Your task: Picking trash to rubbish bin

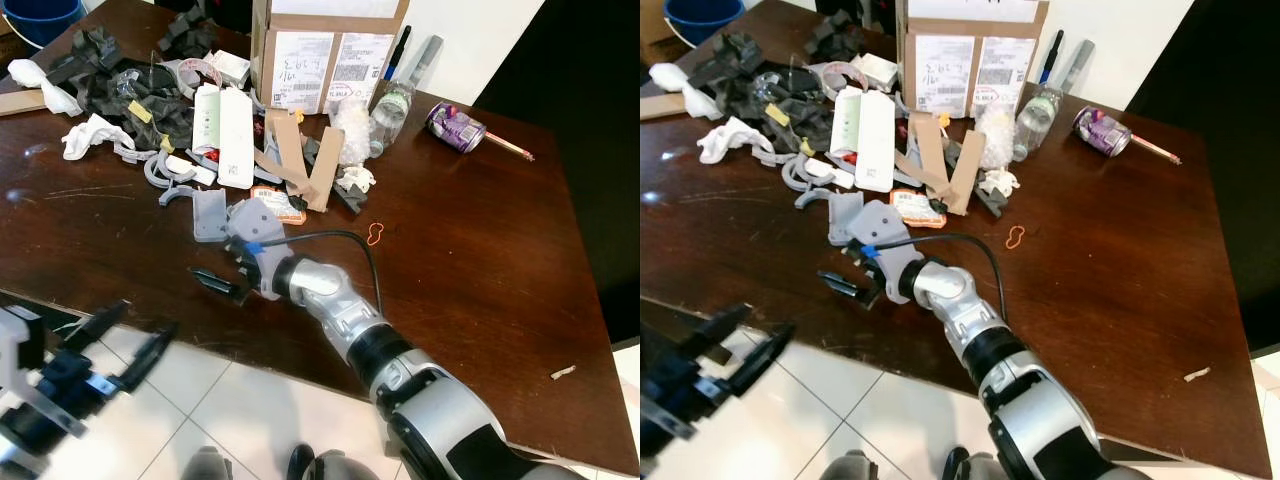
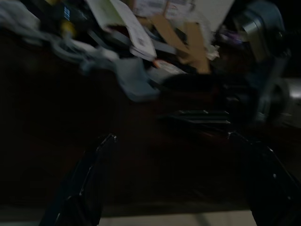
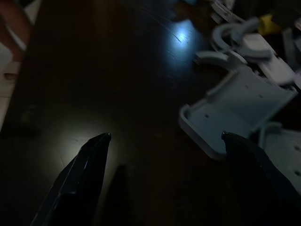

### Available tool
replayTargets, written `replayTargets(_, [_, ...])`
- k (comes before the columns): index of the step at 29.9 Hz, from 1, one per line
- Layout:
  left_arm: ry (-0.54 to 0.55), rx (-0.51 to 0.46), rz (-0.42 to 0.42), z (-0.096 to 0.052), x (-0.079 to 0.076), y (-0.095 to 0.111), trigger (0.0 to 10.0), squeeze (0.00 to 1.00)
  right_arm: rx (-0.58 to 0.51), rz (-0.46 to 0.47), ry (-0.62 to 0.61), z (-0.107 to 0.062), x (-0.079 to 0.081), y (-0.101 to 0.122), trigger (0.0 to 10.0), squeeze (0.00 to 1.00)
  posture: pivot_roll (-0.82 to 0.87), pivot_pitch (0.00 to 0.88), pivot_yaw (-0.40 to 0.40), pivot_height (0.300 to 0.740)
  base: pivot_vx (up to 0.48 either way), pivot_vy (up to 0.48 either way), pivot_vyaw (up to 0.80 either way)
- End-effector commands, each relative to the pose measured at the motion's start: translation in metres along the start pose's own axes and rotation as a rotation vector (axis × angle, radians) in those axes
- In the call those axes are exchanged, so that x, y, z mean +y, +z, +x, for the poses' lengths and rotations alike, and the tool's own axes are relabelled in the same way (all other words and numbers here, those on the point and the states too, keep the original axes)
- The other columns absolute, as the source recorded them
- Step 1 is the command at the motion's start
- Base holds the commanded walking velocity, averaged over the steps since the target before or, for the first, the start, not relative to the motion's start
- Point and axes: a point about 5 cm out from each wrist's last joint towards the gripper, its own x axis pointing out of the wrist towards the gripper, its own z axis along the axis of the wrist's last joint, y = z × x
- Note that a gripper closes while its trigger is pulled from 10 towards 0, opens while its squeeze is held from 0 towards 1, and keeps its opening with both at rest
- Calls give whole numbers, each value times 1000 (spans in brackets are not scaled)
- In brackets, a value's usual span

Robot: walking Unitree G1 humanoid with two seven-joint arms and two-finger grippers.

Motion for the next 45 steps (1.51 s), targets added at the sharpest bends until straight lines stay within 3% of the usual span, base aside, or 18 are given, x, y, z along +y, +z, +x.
replayTargets(1, [19, 26, 29, -2, 4, 2, 10000, 0, -68, 157, 68, 28, 53, 3, 10000, 0, 389, 237, -192, 740, 0, 0, 0])
replayTargets(5, [25, 7, 43, 6, 6, 5, 10000, 0, -70, 215, 10, 27, 43, 3, 10000, 0, 388, 230, -184, 740, 0, 0, 0])
replayTargets(8, [18, 1, 46, 20, 4, 3, 10000, 0, -89, 343, -115, 21, 17, 4, 10000, 0, 383, 214, -169, 740, 0, 0, 0])
replayTargets(9, [18, 1, 46, 20, 4, 3, 10000, 0, -89, 343, -115, 21, 17, 4, 10000, 0, 383, 214, -169, 740, 0, 0, 0])
replayTargets(11, [4, -6, 53, 31, 2, 1, 10000, 0, -93, 412, -229, 11, -5, 1, 10000, 0, 378, 197, -157, 740, 0, 0, 0])
replayTargets(12, [4, -6, 53, 31, 2, 1, 10000, 0, -93, 412, -229, 11, -5, 1, 10000, 0, 378, 197, -157, 740, 0, 0, 0])
replayTargets(16, [-10, -12, 54, 47, 3, 0, 10000, 0, -91, 457, -360, -4, -29, -4, 10000, 0, 364, 167, -132, 740, 0, 0, 0])
replayTargets(18, [-41, -30, 42, 63, 3, 0, 10000, 0, -100, 485, -477, -19, -50, -7, 10000, 0, 335, 145, -104, 740, 0, 0, 0])
replayTargets(19, [-41, -30, 42, 63, 3, 0, 10000, 0, -100, 485, -477, -19, -50, -7, 10000, 0, 335, 145, -104, 740, 0, 0, 0])
replayTargets(21, [-97, -50, 36, 84, 0, 1, 10000, 0, -114, 483, -585, -37, -70, -10, 10000, 0, 279, 113, -55, 740, 0, 0, 0])
replayTargets(22, [-97, -50, 36, 84, 0, 1, 10000, 0, -114, 483, -585, -37, -70, -10, 10000, 0, 279, 113, -55, 740, 0, 0, 0])
replayTargets(24, [-141, -60, 32, 101, -2, 2, 10000, 0, -118, 476, -650, -49, -81, -13, 10000, 0, 256, 106, -37, 740, 0, 0, 0])
replayTargets(27, [-165, -64, 32, 109, -3, 3, 10000, 0, -114, 470, -681, -55, -85, -15, 10000, 0, 231, 99, -17, 740, 0, 0, 0])
replayTargets(31, [-249, -81, 23, 141, -12, 5, 10000, 0, -59, 428, -798, -77, -93, -32, 10000, 0, 181, 91, 12, 740, 0, 0, 0])
replayTargets(34, [-258, -86, 20, 146, -15, 5, 10000, 0, -52, 423, -816, -81, -94, -34, 10000, 0, 165, 88, 19, 740, 0, 0, 0])
replayTargets(37, [-298, -95, 14, 162, -26, 2, 10000, 0, -31, 418, -887, -95, -100, -42, 10000, 0, 139, 88, 26, 740, 0, 0, 0])
replayTargets(42, [-297, -103, -7, 171, -33, 0, 10000, 0, -29, 412, -917, -103, -104, -44, 10000, 0, 134, 88, 23, 740, 0, 0, 0])
replayTargets(45, [-241, -85, -9, 175, -33, -7, 10000, 0, -20, 402, -933, -107, -106, -46, 10000, 0, 144, 94, 11, 740, 0, 0, 0])
